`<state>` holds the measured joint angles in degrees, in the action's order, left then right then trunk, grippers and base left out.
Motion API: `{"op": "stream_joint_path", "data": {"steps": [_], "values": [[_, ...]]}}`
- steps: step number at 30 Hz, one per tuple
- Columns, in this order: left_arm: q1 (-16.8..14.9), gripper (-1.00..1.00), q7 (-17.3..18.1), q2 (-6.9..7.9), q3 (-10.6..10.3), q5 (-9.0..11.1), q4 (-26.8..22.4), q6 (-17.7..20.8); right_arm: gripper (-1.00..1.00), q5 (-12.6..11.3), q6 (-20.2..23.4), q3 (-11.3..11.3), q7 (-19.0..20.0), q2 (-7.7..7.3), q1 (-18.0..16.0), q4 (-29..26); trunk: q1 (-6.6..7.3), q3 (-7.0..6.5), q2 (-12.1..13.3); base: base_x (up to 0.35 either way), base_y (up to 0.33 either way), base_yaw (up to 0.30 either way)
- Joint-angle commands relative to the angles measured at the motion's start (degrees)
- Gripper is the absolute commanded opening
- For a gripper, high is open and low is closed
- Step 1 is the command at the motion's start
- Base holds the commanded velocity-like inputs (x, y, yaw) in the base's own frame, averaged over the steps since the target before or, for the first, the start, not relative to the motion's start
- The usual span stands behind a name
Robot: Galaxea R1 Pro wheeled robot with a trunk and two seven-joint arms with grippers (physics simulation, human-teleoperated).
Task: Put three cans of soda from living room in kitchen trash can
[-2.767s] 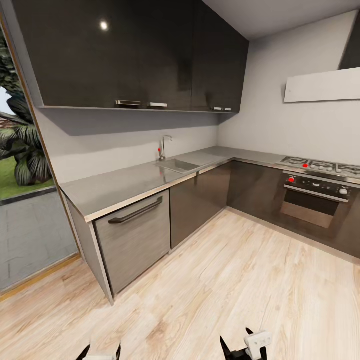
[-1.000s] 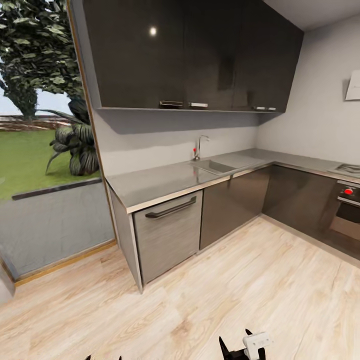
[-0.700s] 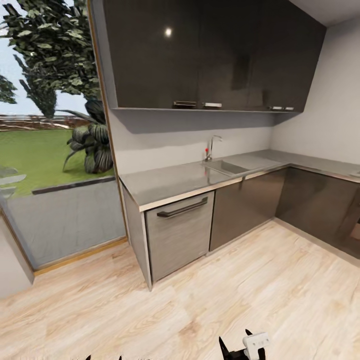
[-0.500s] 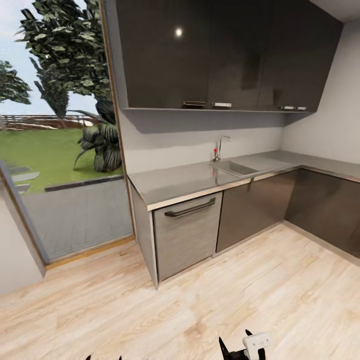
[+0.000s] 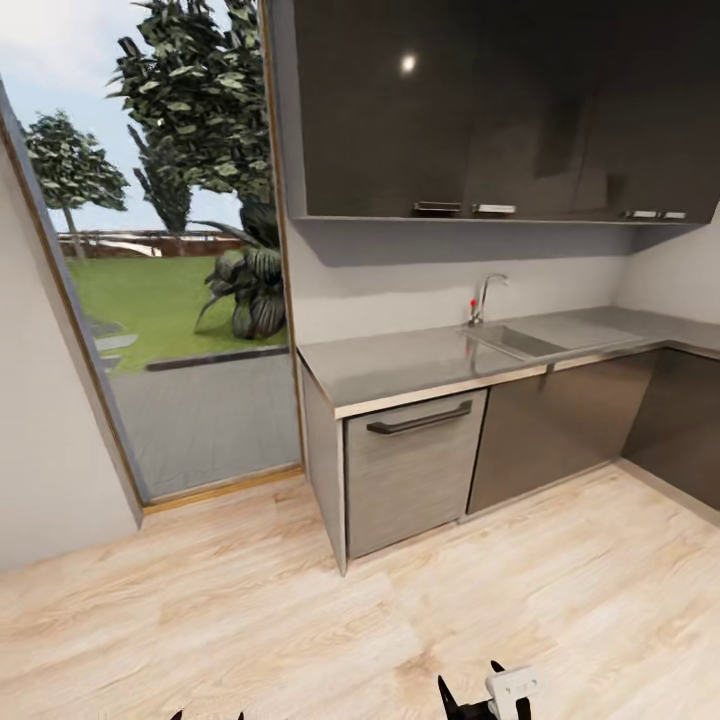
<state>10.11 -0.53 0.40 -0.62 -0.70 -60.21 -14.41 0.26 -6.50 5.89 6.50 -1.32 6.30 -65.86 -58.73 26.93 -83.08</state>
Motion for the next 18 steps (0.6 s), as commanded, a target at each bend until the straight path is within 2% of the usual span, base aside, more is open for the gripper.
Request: {"op": "stream_joint_path", "data": {"steps": [1,18], "values": [[0.0,1.00,0.0,0.01,0.0,0.0,0.0,0.0,1.00,0.0,0.0,0.0,0.0,0.00,0.0,0.0,0.00,0.00,0.0,0.000,0.000,0.259],[0.0,1.00,0.0,0.00,0.0,0.0,0.0,-0.2,1.00,0.0,0.0,0.2,0.0,0.00,0.0,0.2,0.00,0.00,0.0,0.000,0.000,0.259]]}}
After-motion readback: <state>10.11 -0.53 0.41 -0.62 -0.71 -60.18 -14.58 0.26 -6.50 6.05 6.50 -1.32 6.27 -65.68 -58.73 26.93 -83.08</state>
